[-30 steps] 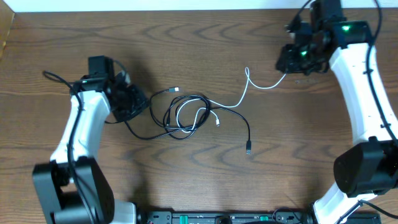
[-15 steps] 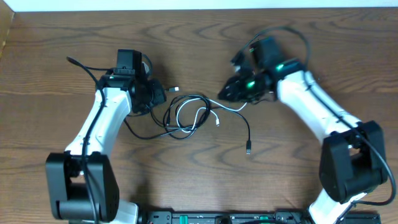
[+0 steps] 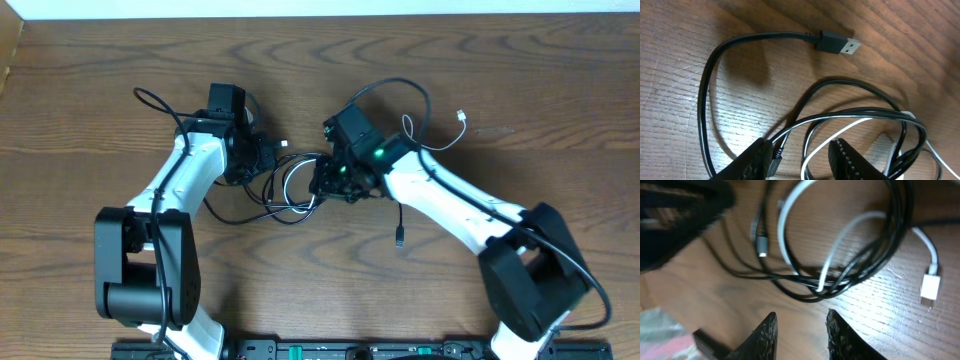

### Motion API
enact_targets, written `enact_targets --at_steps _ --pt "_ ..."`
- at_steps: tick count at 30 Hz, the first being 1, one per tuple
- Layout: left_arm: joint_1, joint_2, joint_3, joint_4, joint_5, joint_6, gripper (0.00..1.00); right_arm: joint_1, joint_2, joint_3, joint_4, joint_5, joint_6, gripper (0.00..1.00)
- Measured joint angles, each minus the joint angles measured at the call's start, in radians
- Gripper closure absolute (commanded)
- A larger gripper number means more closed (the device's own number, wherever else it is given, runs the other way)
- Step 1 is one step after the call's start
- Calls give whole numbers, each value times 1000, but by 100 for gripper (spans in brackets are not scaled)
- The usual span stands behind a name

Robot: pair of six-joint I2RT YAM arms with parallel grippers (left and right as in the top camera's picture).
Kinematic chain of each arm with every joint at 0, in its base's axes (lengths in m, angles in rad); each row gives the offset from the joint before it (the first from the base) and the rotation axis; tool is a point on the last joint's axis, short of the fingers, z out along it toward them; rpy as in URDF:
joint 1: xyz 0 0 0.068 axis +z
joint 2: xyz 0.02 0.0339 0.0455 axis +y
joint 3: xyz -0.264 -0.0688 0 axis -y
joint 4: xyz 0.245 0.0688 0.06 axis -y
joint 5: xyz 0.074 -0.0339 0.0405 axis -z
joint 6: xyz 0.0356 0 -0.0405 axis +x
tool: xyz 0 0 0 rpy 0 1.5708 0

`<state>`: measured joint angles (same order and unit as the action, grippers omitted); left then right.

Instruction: Untangle cables

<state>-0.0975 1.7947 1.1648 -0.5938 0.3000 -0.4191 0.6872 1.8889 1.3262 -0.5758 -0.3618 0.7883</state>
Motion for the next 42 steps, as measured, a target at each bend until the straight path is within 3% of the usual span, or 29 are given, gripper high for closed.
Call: enact_targets --at_steps 15,18,24,32,42 --pt "0 3 0 4 0 0 58 16 166 -2 89 46 118 82" --pt "0 3 0 4 0 0 58 16 168 -2 102 53 120 99" --pt "0 3 0 2 2 3 58 16 175 -2 112 66 120 99" --pt "24 -38 0 -44 211 183 52 -23 136 -2 98 25 -6 99" --pt "18 -108 0 -56 402 233 46 -58 -89 36 109 -19 -134 99"
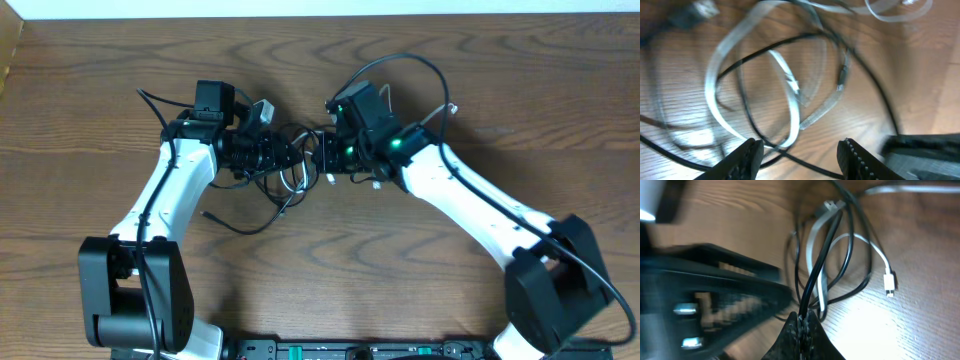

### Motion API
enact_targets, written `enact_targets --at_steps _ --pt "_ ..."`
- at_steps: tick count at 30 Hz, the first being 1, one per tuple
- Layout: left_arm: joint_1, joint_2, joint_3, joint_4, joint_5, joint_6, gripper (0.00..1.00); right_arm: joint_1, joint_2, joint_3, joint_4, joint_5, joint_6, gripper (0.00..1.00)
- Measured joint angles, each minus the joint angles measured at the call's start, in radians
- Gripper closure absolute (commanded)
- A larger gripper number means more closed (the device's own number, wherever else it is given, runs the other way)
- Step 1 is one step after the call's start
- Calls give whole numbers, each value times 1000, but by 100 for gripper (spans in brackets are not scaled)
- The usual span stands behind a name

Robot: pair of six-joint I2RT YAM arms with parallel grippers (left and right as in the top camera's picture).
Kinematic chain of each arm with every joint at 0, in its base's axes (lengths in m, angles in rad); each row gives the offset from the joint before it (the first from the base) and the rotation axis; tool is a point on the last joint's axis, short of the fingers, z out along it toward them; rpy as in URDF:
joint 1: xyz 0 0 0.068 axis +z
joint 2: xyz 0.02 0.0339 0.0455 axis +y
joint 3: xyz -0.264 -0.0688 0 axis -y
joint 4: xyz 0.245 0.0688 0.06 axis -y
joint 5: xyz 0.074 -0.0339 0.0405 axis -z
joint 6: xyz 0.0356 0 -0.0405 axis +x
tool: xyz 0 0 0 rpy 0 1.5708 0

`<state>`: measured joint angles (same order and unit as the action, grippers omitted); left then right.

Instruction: Untangle cables

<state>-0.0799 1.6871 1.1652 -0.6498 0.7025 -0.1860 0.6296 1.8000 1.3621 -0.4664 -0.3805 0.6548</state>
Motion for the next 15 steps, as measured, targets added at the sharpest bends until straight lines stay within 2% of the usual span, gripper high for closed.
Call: enact_targets --at_steps 8,15 --pt "-2 0 0 0 43 11 45 -45 -24 2 44 -55 -42 99" --pt "-5 0 0 2 -202 -74 44 -119 -89 2 69 -144 -127 98"
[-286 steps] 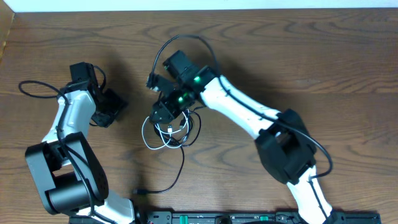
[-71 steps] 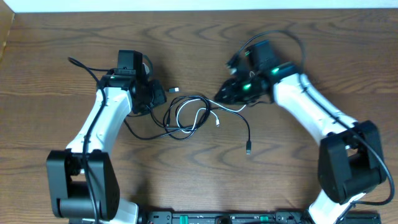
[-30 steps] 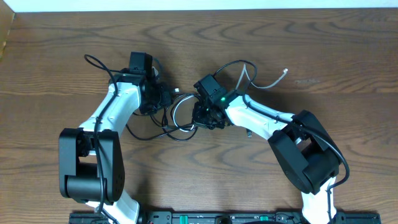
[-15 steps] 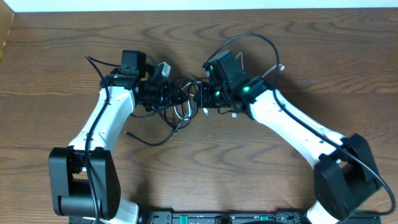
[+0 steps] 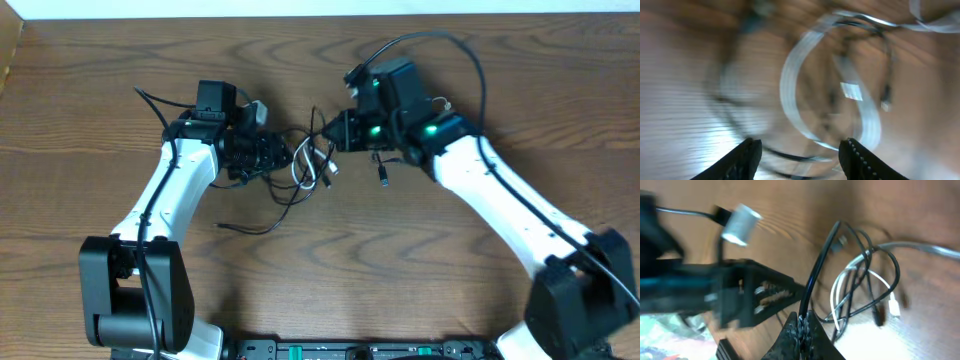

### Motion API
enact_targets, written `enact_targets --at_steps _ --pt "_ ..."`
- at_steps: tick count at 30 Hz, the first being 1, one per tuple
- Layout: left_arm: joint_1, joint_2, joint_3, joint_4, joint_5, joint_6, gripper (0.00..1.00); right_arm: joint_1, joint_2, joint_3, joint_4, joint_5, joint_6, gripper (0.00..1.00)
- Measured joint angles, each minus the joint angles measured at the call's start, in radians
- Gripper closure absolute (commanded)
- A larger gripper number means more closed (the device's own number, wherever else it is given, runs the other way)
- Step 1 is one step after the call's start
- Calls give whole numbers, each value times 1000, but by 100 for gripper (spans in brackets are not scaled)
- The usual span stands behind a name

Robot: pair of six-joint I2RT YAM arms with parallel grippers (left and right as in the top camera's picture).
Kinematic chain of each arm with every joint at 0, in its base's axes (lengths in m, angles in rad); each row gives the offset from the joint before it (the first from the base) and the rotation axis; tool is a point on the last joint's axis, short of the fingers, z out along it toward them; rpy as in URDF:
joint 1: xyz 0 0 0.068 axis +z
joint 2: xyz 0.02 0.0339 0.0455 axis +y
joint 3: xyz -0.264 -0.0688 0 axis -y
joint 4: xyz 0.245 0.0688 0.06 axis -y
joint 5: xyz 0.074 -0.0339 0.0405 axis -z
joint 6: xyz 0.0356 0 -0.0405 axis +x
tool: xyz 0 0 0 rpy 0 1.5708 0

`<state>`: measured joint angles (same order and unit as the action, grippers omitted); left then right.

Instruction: Untangle cables

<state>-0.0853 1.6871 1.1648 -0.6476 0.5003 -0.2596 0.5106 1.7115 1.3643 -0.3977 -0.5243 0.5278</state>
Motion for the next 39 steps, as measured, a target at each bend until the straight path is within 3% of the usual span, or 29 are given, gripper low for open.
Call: enact_targets --at_steps 4,12,18,22,23,26,27,34,39 --pt "0 0 -2 10 -111 -64 44 -14 -122 2 72 -10 -74 98" --pt "0 49 -21 51 -174 -123 41 -11 -374 27 258 39 -168 98" --pt "0 59 -24 52 -185 -134 40 -11 -432 30 320 109 -251 99" --pt "0 60 -24 53 -190 -134 39 -11 -436 30 259 235 -277 99" --pt "0 60 -24 53 -191 -135 39 -11 -436 31 227 259 -280 94" --pt "0 60 -24 53 -193 -135 34 -11 -429 31 89 332 -288 58" --pt "0 60 -24 53 -192 -136 34 -11 -426 31 55 348 -289 52" --pt "0 60 -24 53 -192 -126 31 -63 -372 30 -280 457 -250 21" --pt "0 60 -24 58 -193 -126 31 -109 -298 30 -431 462 -249 8"
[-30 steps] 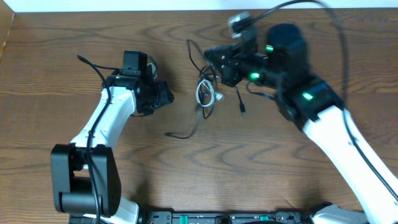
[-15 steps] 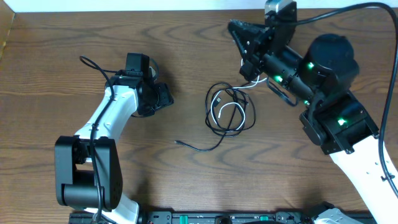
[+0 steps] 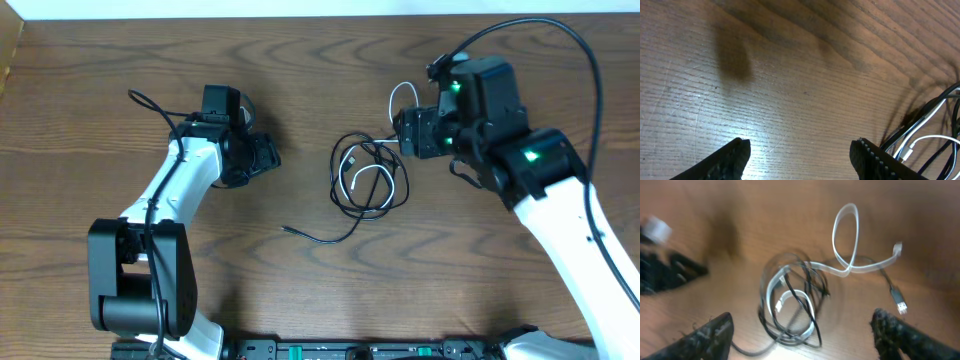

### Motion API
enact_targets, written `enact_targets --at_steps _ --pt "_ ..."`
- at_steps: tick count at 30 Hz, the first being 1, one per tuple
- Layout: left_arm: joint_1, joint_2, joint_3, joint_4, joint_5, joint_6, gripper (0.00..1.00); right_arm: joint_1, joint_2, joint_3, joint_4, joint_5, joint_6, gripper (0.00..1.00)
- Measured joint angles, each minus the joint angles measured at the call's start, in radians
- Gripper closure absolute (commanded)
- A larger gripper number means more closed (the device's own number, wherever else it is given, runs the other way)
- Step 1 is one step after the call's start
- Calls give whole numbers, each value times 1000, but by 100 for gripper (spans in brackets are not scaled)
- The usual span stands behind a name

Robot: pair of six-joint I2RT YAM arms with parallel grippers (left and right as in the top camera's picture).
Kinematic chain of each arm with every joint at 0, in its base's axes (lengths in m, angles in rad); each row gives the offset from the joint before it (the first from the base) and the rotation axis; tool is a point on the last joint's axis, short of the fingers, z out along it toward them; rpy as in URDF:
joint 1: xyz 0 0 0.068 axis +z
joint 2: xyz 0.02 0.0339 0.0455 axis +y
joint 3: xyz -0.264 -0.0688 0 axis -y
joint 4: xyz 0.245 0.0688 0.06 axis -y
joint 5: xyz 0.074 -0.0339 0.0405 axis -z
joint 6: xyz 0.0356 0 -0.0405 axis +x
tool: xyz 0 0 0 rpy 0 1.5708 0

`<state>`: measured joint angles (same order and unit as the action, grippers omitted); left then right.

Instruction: Untangle cables

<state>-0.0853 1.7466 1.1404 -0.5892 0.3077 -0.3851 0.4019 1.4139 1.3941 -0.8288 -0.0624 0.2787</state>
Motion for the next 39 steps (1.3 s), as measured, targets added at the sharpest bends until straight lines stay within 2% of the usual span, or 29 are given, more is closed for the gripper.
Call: enact_targets --at_steps 8,12,14,15,17,18,22,27,35,39 --pt "0 0 0 3 0 0 31 8 232 0 -76 -24 -35 3" --pt "0 0 0 3 0 0 31 17 336 0 -67 -28 -53 7" --pt "0 0 0 3 0 0 31 23 390 0 -60 -30 -60 20" --pt "0 0 0 3 0 0 31 26 415 0 -54 -34 -64 34" --pt "0 0 0 3 0 0 31 36 460 0 -37 -39 -76 80" --pt "0 0 0 3 0 0 31 44 480 0 -25 -48 -90 99" --pt "0 0 0 3 0 0 31 72 496 0 1 -76 -124 99" --pt "0 0 0 4 0 0 31 102 429 37 0 -113 -175 99" --pt "0 0 0 5 8 8 31 158 157 202 125 -140 -244 99" --pt "2 0 0 15 115 111 31 172 20 225 213 -152 -260 99"
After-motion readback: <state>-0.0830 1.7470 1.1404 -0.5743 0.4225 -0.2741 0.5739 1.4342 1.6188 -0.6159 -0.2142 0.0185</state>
